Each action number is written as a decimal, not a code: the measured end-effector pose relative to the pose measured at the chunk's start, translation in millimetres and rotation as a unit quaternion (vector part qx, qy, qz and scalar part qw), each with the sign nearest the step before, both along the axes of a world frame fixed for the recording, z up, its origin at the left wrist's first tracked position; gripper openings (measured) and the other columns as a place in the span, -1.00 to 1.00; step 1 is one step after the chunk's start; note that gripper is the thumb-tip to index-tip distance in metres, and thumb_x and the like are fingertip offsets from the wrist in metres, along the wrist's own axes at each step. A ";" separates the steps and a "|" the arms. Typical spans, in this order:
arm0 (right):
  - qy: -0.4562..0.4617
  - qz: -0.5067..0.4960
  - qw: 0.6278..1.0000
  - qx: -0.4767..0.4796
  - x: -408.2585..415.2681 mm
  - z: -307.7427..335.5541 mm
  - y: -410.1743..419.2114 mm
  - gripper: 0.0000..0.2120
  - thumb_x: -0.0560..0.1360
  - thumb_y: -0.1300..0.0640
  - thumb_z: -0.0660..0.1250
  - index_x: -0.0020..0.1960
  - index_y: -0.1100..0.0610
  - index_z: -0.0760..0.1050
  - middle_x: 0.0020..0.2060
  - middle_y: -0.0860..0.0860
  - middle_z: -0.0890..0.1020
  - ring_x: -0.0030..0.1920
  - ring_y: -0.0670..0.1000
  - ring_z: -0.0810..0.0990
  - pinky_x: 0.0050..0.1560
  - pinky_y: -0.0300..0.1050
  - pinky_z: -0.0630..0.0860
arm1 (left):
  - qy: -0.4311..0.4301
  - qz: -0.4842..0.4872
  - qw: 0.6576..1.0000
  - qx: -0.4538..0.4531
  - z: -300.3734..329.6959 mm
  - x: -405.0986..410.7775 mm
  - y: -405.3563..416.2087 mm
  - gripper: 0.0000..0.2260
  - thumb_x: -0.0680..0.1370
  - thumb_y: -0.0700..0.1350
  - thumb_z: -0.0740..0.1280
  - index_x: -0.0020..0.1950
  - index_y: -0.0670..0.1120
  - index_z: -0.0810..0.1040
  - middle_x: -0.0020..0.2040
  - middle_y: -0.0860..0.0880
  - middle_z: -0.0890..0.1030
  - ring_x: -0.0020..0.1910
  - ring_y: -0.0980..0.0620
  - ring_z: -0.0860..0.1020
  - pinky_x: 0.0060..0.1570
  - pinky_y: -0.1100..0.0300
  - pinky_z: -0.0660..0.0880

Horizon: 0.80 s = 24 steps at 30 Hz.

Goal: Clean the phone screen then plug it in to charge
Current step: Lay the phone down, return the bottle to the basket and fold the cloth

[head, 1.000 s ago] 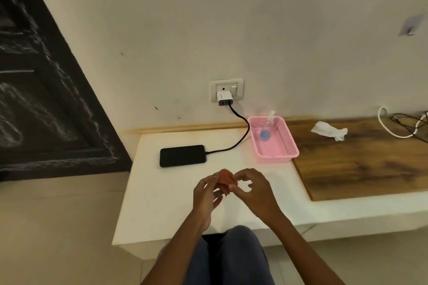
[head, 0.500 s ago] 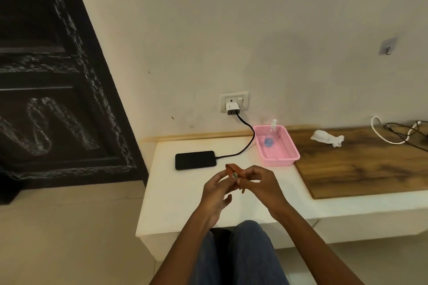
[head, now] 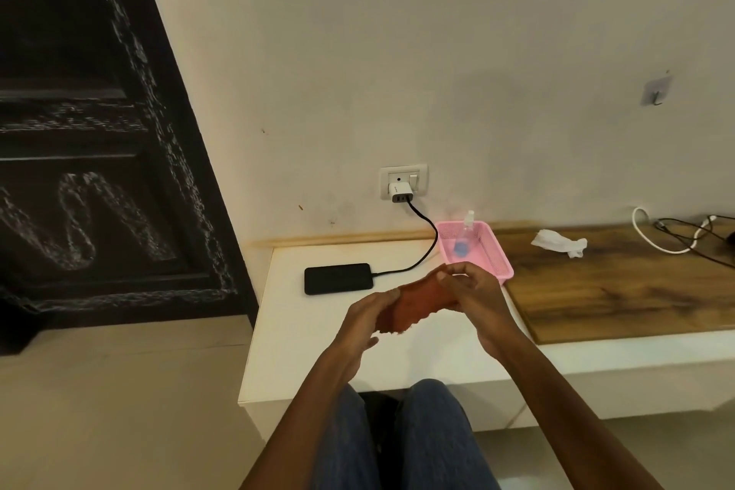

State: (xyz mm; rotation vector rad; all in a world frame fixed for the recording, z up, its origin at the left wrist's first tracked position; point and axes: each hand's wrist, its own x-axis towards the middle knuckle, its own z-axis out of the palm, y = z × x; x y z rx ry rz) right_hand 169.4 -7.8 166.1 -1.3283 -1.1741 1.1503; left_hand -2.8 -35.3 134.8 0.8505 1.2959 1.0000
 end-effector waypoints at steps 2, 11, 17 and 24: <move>0.004 0.017 1.000 0.010 2.6 5.0 1.8 -0.89 0.47 0.17 0.38 -0.09 -0.01 0.48 -0.11 0.01 0.58 -0.01 0.10 0.56 -0.09 -0.03 0.61 | 0.035 -0.060 0.997 0.037 7.3 -0.4 -3.5 -0.67 0.39 0.29 0.36 -0.06 0.07 0.59 -0.12 0.14 0.69 -0.04 0.12 0.62 -0.07 0.23 0.43; -0.035 0.135 0.990 0.015 10.4 31.1 9.8 -0.84 0.39 0.22 0.45 -0.04 0.13 0.56 -0.12 0.05 0.65 -0.07 0.04 0.61 -0.31 -0.24 0.54 | 0.116 -0.138 0.973 0.145 26.6 1.0 -3.7 -0.77 0.36 0.17 0.46 -0.04 0.16 0.59 -0.09 0.25 0.66 -0.05 0.29 0.58 -0.15 0.41 0.43; -0.025 0.128 0.991 0.023 10.1 36.0 10.4 -0.78 0.40 0.16 0.45 0.04 0.14 0.56 -0.11 0.06 0.65 -0.11 0.00 0.64 -0.28 -0.24 0.57 | 0.038 -0.131 0.981 0.142 36.4 6.8 -6.5 -0.78 0.35 0.13 0.41 -0.08 0.08 0.65 -0.14 0.19 0.70 -0.10 0.22 0.65 -0.20 0.43 0.51; 0.038 0.006 0.997 -0.066 6.3 9.0 -6.2 -0.72 0.52 -0.03 0.29 0.15 0.09 0.41 -0.09 0.05 0.61 -0.13 0.07 0.65 -0.19 -0.11 0.61 | 0.046 -0.063 0.988 0.135 37.3 6.7 -2.2 -0.93 0.50 0.05 0.35 -0.04 0.18 0.60 -0.09 0.21 0.65 -0.03 0.18 0.59 -0.10 0.34 0.49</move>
